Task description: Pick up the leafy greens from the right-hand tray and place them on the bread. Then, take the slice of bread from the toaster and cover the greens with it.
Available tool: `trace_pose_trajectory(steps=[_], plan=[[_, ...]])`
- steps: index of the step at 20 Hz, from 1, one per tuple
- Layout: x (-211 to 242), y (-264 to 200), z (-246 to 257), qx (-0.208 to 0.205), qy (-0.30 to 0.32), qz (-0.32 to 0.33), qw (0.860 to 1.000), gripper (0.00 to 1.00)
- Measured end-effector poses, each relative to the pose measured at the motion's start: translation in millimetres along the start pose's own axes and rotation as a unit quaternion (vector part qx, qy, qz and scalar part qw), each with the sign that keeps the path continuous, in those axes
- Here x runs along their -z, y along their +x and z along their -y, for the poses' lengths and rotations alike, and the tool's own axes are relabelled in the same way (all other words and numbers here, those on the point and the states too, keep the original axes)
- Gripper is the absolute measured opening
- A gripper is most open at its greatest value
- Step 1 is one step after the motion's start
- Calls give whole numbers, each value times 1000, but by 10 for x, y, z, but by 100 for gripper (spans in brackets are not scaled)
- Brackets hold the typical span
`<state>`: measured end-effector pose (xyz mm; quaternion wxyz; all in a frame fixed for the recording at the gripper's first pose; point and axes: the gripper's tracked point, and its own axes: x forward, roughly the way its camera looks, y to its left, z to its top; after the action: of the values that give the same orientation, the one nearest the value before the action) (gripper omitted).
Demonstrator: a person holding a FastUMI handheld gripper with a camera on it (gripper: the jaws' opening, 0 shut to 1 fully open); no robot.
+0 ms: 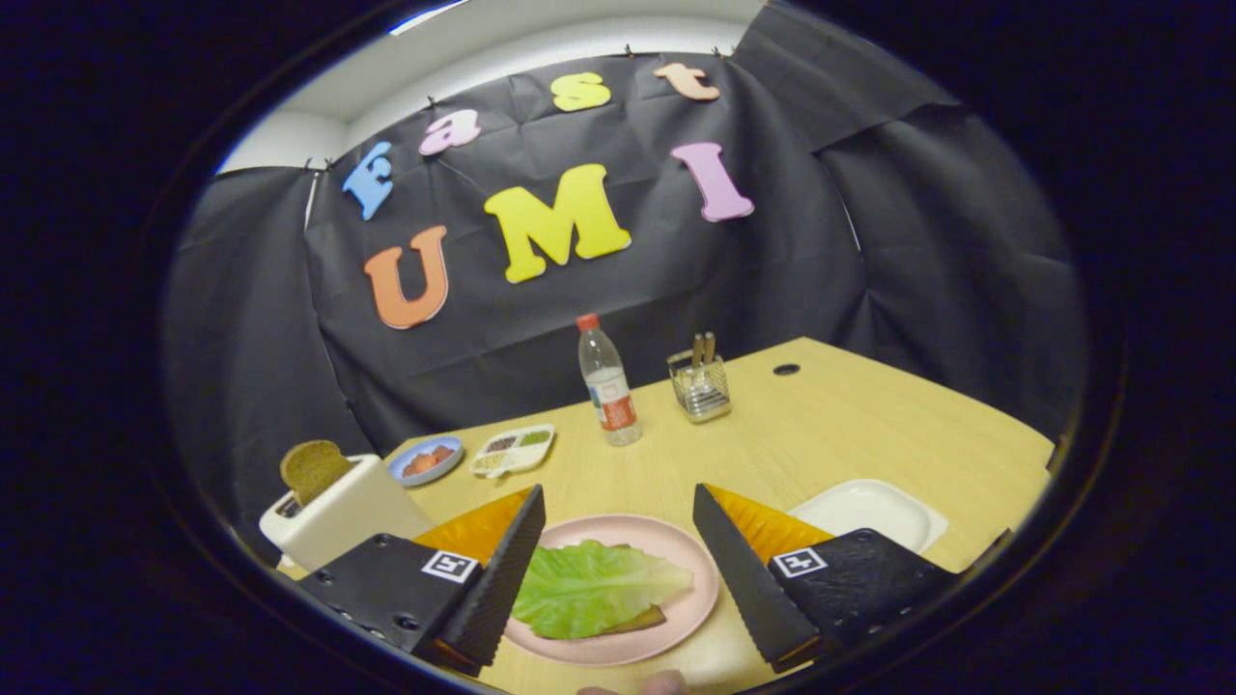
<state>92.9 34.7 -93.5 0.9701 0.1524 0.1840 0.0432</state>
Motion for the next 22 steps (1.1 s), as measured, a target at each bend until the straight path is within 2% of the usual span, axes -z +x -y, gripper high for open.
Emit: trace_pose_trajectory(steps=[3,6,10,18,22], plan=[[-167,-157,-457,2,-23,35,999,95],[-104,-236,-981,-4,-66,38,997,96],[69,-236,-1702,-43,-91,27,995,96],[320,-53,-2551,-75,-88,-10,993,96],[510,123,-2749,-65,-114,-25,991,96]])
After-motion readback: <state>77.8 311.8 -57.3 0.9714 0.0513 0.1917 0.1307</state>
